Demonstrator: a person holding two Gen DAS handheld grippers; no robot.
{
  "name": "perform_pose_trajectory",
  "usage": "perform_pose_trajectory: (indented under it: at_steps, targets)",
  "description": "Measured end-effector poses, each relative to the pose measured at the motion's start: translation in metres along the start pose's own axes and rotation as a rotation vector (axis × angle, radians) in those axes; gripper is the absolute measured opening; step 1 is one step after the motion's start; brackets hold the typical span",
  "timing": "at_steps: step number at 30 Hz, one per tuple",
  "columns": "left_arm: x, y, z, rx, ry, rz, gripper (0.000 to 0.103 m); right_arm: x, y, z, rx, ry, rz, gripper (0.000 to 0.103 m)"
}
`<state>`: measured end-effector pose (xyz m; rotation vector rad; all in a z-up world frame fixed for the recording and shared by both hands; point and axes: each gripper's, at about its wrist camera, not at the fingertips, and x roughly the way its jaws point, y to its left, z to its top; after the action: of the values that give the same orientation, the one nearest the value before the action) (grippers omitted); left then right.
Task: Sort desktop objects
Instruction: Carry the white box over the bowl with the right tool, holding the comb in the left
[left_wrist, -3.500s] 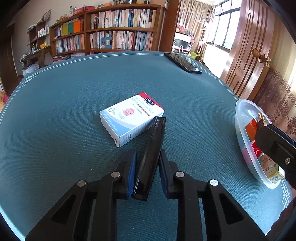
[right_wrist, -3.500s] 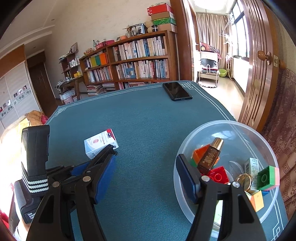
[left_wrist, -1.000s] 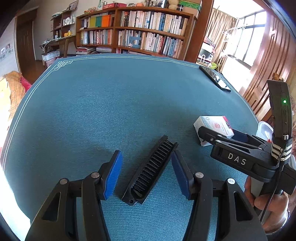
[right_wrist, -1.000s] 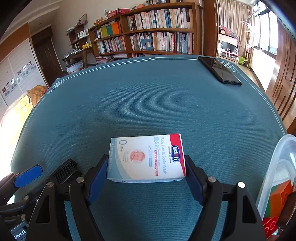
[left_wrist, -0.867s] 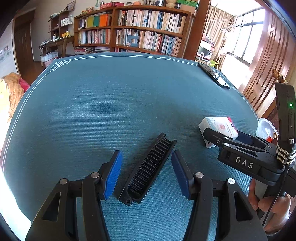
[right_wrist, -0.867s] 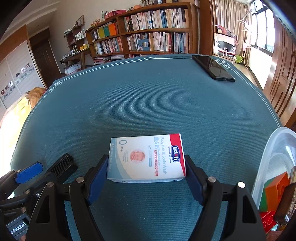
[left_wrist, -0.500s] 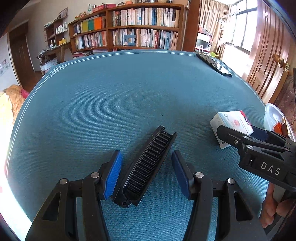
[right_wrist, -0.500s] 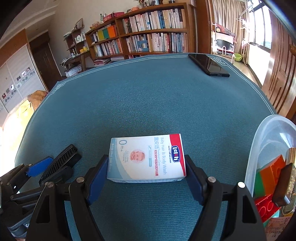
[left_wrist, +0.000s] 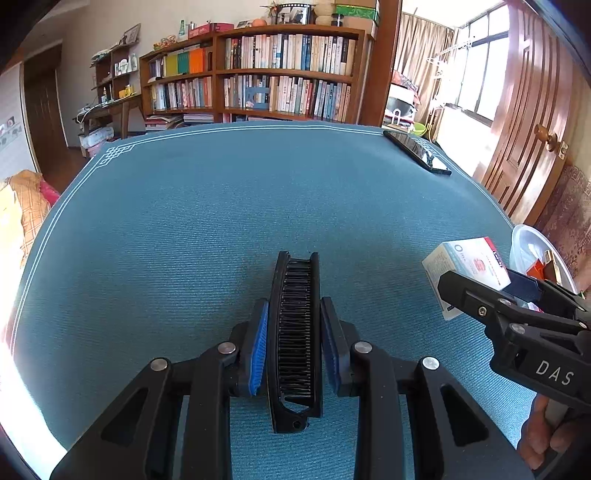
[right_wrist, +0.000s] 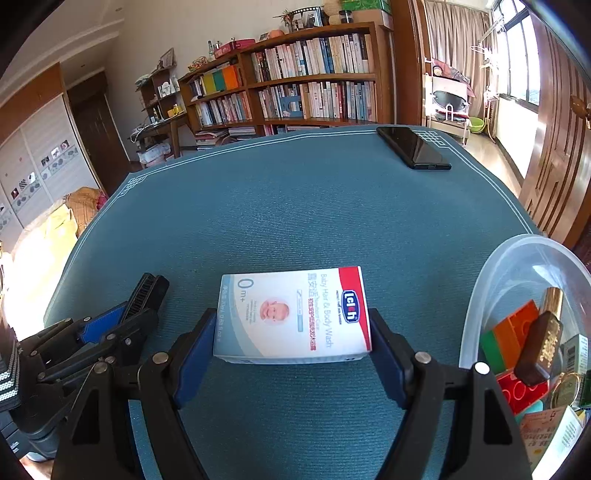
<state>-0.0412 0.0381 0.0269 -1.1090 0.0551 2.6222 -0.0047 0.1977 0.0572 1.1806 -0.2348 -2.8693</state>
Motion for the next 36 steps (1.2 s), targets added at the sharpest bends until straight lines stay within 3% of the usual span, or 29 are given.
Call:
perform_pose_trajectory:
  at_steps: [14,36]
  targets:
    - [0.0,-0.008,0.001,0.014,0.002,-0.015,0.029,-0.034,-0.015,-0.004,0.009,-0.06,-0.025,0.081]
    - [0.004,-0.027,-0.004,0.049,0.019,-0.029,0.029,-0.072,-0.131,-0.017,0.235,-0.099,-0.2,0.081]
